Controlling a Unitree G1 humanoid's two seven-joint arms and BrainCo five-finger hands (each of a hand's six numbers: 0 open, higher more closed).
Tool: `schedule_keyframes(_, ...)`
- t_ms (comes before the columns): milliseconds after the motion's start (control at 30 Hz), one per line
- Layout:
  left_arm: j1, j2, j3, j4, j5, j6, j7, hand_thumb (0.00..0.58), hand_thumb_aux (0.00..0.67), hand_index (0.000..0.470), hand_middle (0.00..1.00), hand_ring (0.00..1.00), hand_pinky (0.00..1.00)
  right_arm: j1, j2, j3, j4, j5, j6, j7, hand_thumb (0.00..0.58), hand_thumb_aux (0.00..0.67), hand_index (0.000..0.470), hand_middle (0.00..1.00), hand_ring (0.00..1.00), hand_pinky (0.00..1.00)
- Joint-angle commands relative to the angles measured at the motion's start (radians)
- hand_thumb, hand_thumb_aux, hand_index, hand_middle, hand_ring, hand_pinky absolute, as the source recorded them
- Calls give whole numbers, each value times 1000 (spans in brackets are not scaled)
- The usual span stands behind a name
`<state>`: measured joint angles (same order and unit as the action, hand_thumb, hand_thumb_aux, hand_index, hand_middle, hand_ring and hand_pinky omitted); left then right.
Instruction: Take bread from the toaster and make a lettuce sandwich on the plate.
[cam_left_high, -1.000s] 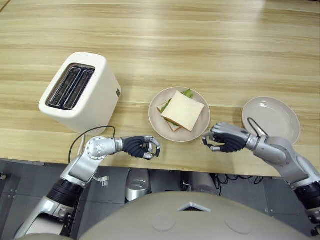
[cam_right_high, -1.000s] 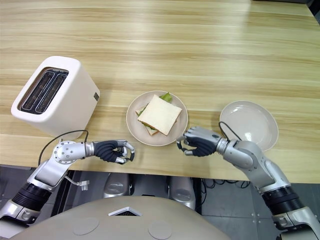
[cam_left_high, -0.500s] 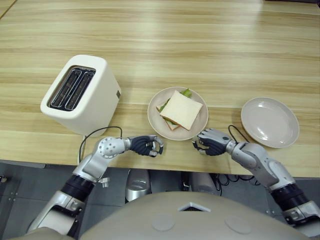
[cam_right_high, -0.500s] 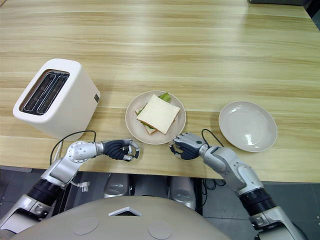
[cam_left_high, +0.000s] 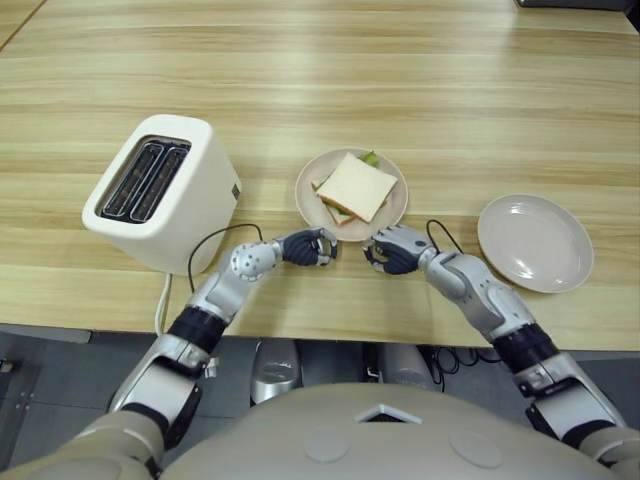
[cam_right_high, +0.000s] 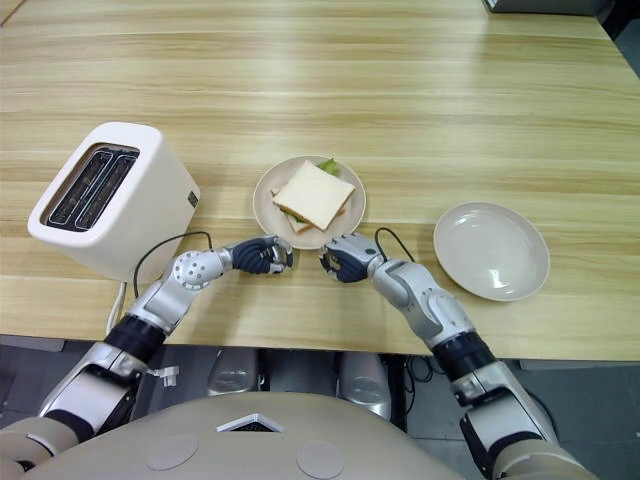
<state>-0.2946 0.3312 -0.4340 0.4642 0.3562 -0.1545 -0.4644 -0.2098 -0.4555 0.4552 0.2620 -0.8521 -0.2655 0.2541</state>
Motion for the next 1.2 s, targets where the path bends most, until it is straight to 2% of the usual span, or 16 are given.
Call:
schedule_keyframes(33, -73, -16, -25, 233, 65, 5, 57, 580, 670, 460, 1000, 1000, 1000, -101, 26, 16, 120, -7, 21, -27, 580, 670, 460, 1000, 1000, 1000)
schedule_keyframes(300, -342, -95, -11, 618, 97, -54, 171, 580, 670, 460, 1000, 1000, 1000, -376, 83, 55, 500, 1, -21, -118, 580, 670, 460, 1000, 1000, 1000)
schedule_keyframes(433, -430, -136, 0, 740, 97, -65, 209, 580, 670, 460, 1000, 1000, 1000, -516, 122, 91, 721, -15, -42, -204, 580, 670, 460, 1000, 1000, 1000)
schedule_keyframes(567, -469, -154, 15, 783, 90, -78, 232, 580, 670, 460, 1000, 1000, 1000, -572, 140, 100, 803, 9, -75, -260, 580, 670, 460, 1000, 1000, 1000)
schedule_keyframes(600, -471, -150, 19, 782, 88, -83, 237, 580, 670, 460, 1000, 1000, 1000, -569, 139, 90, 794, 28, -91, -262, 580, 670, 460, 898, 898, 898)
schedule_keyframes(633, -468, -139, 17, 772, 92, -96, 247, 580, 670, 460, 1000, 1000, 1000, -557, 131, 73, 769, 55, -110, -260, 580, 670, 460, 898, 898, 898)
schedule_keyframes(667, -462, -126, 25, 755, 87, -110, 254, 0, 0, 0, 0, 0, 0, -540, 118, 58, 735, 78, -127, -257, 571, 586, 402, 267, 267, 267)
schedule_keyframes(700, -452, -111, 41, 729, 71, -126, 255, 0, 0, 0, 0, 0, 0, -514, 99, 41, 690, 103, -143, -249, 456, 360, 247, 0, 0, 0)
schedule_keyframes(733, -436, -95, 65, 691, 47, -145, 253, 0, 0, 0, 0, 0, 0, -479, 76, 20, 631, 134, -156, -233, 456, 360, 247, 0, 0, 0)
schedule_keyframes(767, -415, -79, 95, 639, 18, -168, 255, 0, 0, 0, 0, 0, 0, -435, 50, -6, 554, 172, -165, -209, 148, 92, 63, 0, 0, 0)
schedule_keyframes(800, -376, -55, 145, 539, -23, -201, 278, 0, 0, 0, 0, 0, 0, -364, 13, -46, 432, 230, -174, -173, 0, 0, 0, 0, 0, 0)
schedule_keyframes(900, -234, -17, 311, 183, -149, -295, 368, 0, 0, 0, 0, 0, 0, -170, -79, -189, 59, 373, -189, -140, 0, 0, 0, 0, 0, 0)
schedule_keyframes(1000, -73, -54, 424, -150, -277, -377, 409, 0, 0, 0, 0, 0, 0, -51, -66, -383, -238, 406, -250, -323, 0, 0, 0, 0, 0, 0)
schedule_keyframes(1100, 31, -86, 435, -288, -229, -486, 457, 0, 0, 0, 0, 0, 0, 22, 61, -527, -395, 370, -378, -569, 0, 0, 0, 0, 0, 0)
schedule_keyframes(1200, 67, -109, 431, -292, -205, -531, 472, 0, 0, 0, 0, 0, 0, 51, 153, -545, -427, 256, -449, -706, 0, 0, 0, 0, 0, 0)
